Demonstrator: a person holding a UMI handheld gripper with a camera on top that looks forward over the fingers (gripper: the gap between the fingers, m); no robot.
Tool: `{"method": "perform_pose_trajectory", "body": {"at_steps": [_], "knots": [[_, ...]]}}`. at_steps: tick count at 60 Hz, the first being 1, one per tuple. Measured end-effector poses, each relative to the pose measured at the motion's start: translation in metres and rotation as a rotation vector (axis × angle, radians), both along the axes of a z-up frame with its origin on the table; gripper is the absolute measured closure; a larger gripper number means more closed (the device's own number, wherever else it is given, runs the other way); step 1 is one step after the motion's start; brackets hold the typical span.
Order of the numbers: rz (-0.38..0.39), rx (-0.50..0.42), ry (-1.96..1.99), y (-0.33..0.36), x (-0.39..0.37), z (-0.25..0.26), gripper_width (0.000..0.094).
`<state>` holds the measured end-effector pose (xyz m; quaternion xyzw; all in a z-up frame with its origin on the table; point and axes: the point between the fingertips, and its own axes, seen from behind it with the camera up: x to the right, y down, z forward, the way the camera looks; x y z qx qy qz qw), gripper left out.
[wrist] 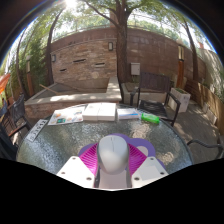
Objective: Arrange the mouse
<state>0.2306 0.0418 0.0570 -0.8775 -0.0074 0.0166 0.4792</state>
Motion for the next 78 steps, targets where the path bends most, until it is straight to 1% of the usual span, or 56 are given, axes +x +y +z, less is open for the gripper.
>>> {"method": "perform_pose_trajectory", "body": {"at_steps": [2, 3, 4, 7, 11, 13, 14, 15, 18, 20, 21, 24, 25, 30, 31, 35, 41, 49, 64, 74, 78], "knots": [[-0.008, -0.023, -0.003, 0.0, 0.006, -0.011, 0.0566], [-0.009, -0.036, -0.004, -0.001, 0.008, -0.017, 0.055], [-0.01, -0.045, -0.005, -0.003, 0.011, -0.038, 0.0535], [-0.017, -0.079, 0.0, -0.005, 0.015, -0.058, 0.0485], [-0.008, -0.116, 0.016, -0.013, 0.017, -0.07, 0.0429], [0.006, -0.111, 0.014, -0.014, 0.016, -0.069, 0.0398], [0.016, -0.113, 0.011, -0.014, 0.014, -0.064, 0.0359], [0.021, -0.114, 0.006, -0.015, 0.014, -0.066, 0.0293], [0.021, -0.136, -0.012, -0.022, 0.017, -0.057, 0.0064], [0.015, -0.132, -0.015, -0.026, 0.017, -0.047, 0.0102], [0.011, -0.126, -0.017, -0.027, 0.018, -0.04, 0.0103], [0.002, -0.105, -0.024, -0.033, 0.016, -0.015, 0.0069], [-0.001, -0.095, -0.03, -0.039, 0.02, -0.019, 0.0064], [-0.011, -0.067, -0.055, -0.062, 0.02, 0.011, 0.0077], [-0.014, -0.062, -0.06, -0.069, 0.019, 0.025, 0.0074], [-0.025, -0.039, -0.073, -0.095, 0.013, 0.05, 0.0083], [-0.066, -0.024, -0.067, -0.144, 0.003, 0.087, 0.0087], [-0.109, 0.011, -0.069, -0.212, -0.009, 0.125, 0.0086], [-0.136, 0.041, -0.11, -0.309, -0.033, 0.164, 0.0085], [-0.16, 0.037, -0.107, -0.34, -0.041, 0.171, 0.0084], [-0.157, 0.043, -0.103, -0.345, -0.046, 0.174, 0.0083]]}}
